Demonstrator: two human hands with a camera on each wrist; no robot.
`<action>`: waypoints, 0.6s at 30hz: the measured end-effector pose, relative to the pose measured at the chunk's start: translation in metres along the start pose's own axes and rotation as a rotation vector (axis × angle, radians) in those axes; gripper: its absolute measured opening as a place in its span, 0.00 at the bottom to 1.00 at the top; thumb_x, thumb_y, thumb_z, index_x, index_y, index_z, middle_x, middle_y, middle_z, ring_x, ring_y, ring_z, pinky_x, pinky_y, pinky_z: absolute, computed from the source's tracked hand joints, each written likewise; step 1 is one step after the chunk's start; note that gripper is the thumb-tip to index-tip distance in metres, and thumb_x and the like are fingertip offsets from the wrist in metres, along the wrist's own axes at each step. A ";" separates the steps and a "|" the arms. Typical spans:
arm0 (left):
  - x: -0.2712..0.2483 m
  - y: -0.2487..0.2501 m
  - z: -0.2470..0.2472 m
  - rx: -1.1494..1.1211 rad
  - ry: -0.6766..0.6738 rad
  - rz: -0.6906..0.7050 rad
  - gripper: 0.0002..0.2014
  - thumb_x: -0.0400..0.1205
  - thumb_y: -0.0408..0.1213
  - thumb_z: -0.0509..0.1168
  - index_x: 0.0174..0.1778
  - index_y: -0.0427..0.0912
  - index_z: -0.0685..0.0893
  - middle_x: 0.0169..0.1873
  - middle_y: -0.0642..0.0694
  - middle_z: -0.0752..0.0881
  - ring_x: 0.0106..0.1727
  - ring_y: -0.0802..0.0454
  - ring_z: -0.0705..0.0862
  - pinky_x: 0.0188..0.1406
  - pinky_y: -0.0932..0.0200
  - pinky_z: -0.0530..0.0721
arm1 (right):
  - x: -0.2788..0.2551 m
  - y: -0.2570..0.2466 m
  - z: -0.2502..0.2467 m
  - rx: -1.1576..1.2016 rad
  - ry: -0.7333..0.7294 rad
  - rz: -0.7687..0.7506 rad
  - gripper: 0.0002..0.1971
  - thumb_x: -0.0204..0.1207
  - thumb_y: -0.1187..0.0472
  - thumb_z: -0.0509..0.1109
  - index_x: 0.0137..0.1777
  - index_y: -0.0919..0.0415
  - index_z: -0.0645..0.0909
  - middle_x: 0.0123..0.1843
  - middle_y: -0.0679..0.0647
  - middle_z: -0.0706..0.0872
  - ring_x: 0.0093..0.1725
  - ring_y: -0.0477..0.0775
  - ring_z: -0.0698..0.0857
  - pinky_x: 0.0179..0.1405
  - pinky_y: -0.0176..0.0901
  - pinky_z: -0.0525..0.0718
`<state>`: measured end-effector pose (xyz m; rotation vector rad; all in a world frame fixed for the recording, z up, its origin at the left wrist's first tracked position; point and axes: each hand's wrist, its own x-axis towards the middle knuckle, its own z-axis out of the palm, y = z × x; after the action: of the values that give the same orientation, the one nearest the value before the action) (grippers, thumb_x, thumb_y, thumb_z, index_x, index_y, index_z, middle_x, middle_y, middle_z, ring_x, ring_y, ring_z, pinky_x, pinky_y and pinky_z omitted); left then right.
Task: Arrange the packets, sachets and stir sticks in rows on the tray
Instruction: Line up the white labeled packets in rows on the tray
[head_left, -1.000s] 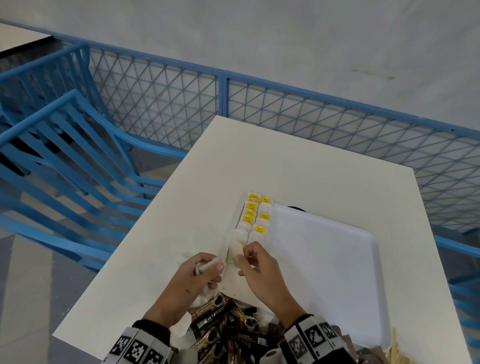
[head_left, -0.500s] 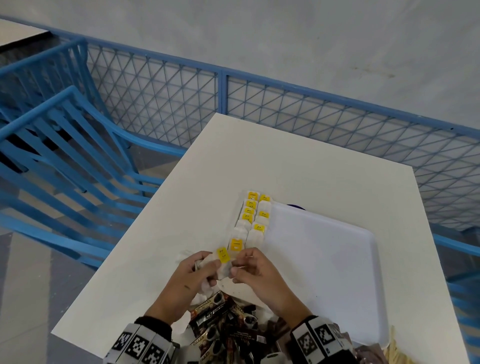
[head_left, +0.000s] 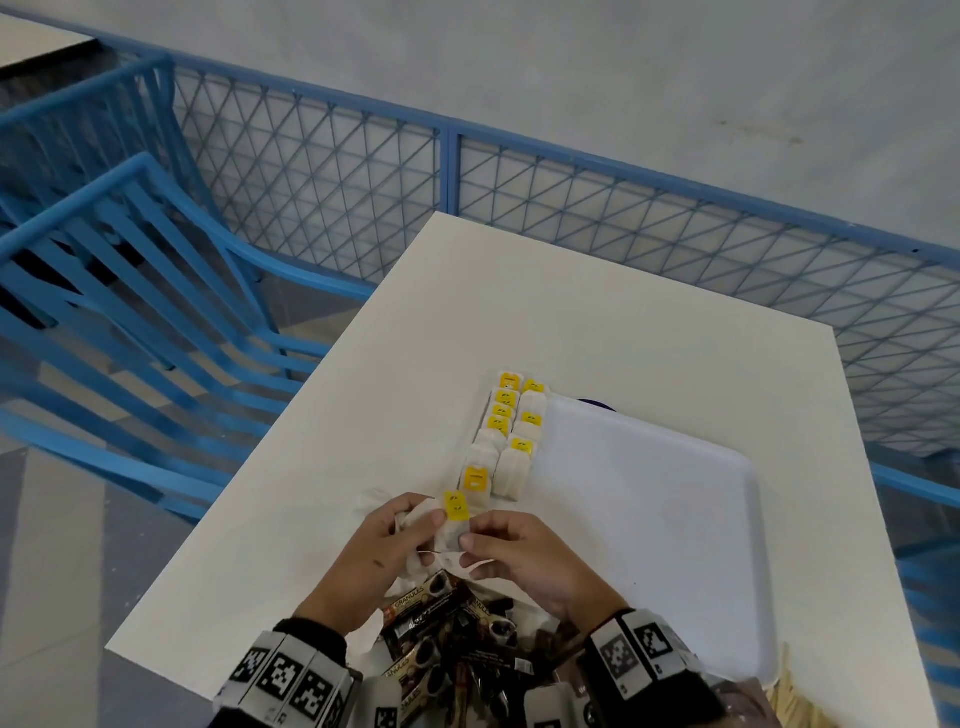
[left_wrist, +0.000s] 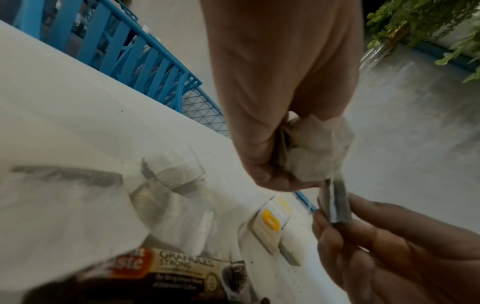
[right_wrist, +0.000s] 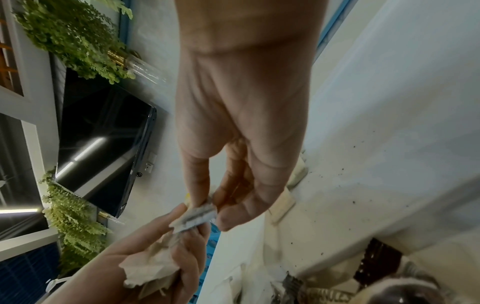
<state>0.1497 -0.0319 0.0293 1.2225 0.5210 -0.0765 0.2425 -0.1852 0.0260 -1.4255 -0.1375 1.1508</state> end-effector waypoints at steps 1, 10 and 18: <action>0.000 -0.001 0.000 -0.005 0.014 -0.009 0.09 0.82 0.36 0.65 0.51 0.35 0.84 0.36 0.44 0.82 0.35 0.55 0.79 0.37 0.64 0.81 | 0.001 0.000 -0.001 0.000 0.031 -0.002 0.03 0.76 0.69 0.69 0.46 0.63 0.83 0.40 0.53 0.86 0.37 0.47 0.86 0.39 0.36 0.84; 0.002 0.000 -0.007 -0.210 0.093 -0.085 0.11 0.76 0.32 0.66 0.53 0.34 0.80 0.37 0.41 0.86 0.38 0.49 0.85 0.53 0.52 0.81 | 0.022 0.017 -0.031 -0.178 0.582 -0.027 0.03 0.72 0.64 0.74 0.41 0.61 0.82 0.34 0.55 0.85 0.31 0.49 0.82 0.32 0.36 0.82; -0.004 0.007 -0.002 -0.116 0.096 -0.083 0.09 0.85 0.30 0.57 0.49 0.35 0.83 0.40 0.38 0.89 0.47 0.43 0.87 0.62 0.45 0.80 | 0.040 0.022 -0.032 -0.371 0.701 -0.044 0.09 0.68 0.57 0.78 0.37 0.55 0.79 0.35 0.51 0.85 0.37 0.52 0.84 0.44 0.50 0.86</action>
<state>0.1476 -0.0284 0.0365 1.0947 0.6513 -0.0573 0.2723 -0.1857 -0.0203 -2.0668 0.1196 0.5489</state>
